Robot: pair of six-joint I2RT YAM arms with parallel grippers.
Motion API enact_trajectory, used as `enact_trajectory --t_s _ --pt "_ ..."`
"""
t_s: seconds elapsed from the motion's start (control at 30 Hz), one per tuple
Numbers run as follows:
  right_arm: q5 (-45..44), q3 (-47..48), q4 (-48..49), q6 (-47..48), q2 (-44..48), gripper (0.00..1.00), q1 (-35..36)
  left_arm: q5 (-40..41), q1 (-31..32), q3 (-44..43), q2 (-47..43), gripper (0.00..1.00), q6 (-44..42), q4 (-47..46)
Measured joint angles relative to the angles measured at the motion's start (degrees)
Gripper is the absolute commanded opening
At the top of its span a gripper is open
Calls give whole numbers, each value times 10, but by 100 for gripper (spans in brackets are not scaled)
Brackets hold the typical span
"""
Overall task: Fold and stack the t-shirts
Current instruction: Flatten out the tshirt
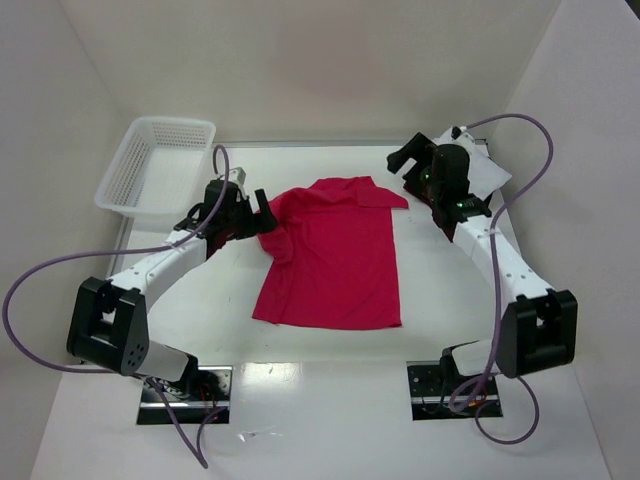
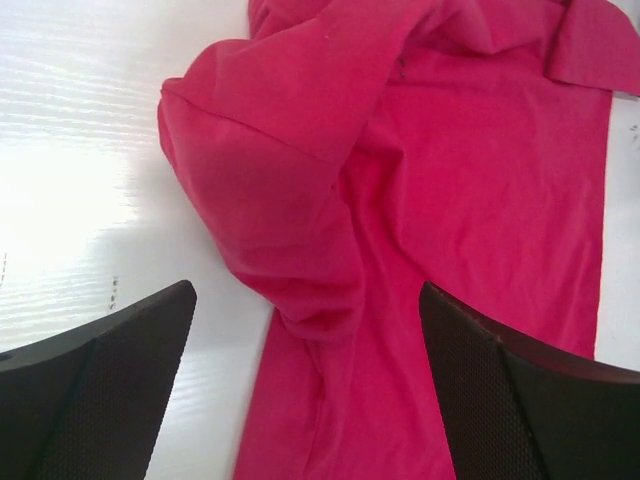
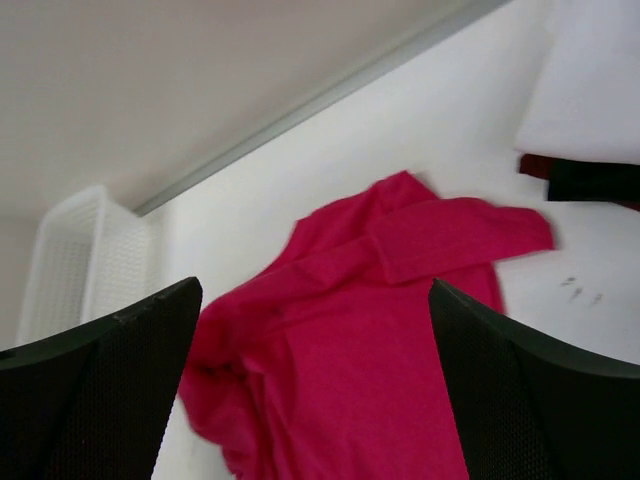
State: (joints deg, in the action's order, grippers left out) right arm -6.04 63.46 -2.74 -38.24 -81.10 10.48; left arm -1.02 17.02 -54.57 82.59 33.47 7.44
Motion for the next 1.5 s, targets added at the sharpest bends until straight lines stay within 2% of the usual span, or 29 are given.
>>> enact_trajectory --t_s 0.07,0.23,0.4,0.5,0.53,0.67,0.7,0.73,0.77,0.8,0.83,0.87,0.93,1.03,1.2,1.5 --pt "9 -1 3 1 38 99 22 -12 0 5 -7 100 0 -7" --pt "25 -15 14 2 38 99 58 -25 0 -10 41 100 -6 -16" --pt "27 -28 17 10 -28 99 61 -16 0 -31 154 100 -14 -21" --pt "26 -27 17 23 -91 99 61 -1 0 -42 184 93 -4 -29" --pt "26 -27 18 26 -104 99 61 8 0 -52 189 87 -1 -32" --pt "24 -10 25 32 -141 99 61 46 -1 -77 206 74 11 -40" --pt "23 -1 30 32 -156 99 61 53 -1 -78 206 65 12 -41" --pt "24 4 32 32 -166 99 61 57 -3 -79 206 60 15 -42" --pt "22 10 32 32 -173 99 61 61 -5 -82 207 43 17 -42" --pt "19 24 33 32 -186 99 61 64 -8 -90 211 35 14 -39" --pt "17 40 37 33 -204 99 61 66 -11 -99 216 17 12 -40" --pt "17 46 39 33 -212 99 61 70 -13 -109 221 17 13 -42" --pt "12 70 42 34 -241 99 58 76 -20 -137 234 2 12 -41" --pt "7 93 45 34 -276 99 57 95 -23 -154 236 1 8 -31" --pt "5 122 44 34 -318 92 53 166 -24 -192 232 0 -18 -5" --pt "7 182 41 37 -356 93 44 309 -26 -277 229 0 -67 10"
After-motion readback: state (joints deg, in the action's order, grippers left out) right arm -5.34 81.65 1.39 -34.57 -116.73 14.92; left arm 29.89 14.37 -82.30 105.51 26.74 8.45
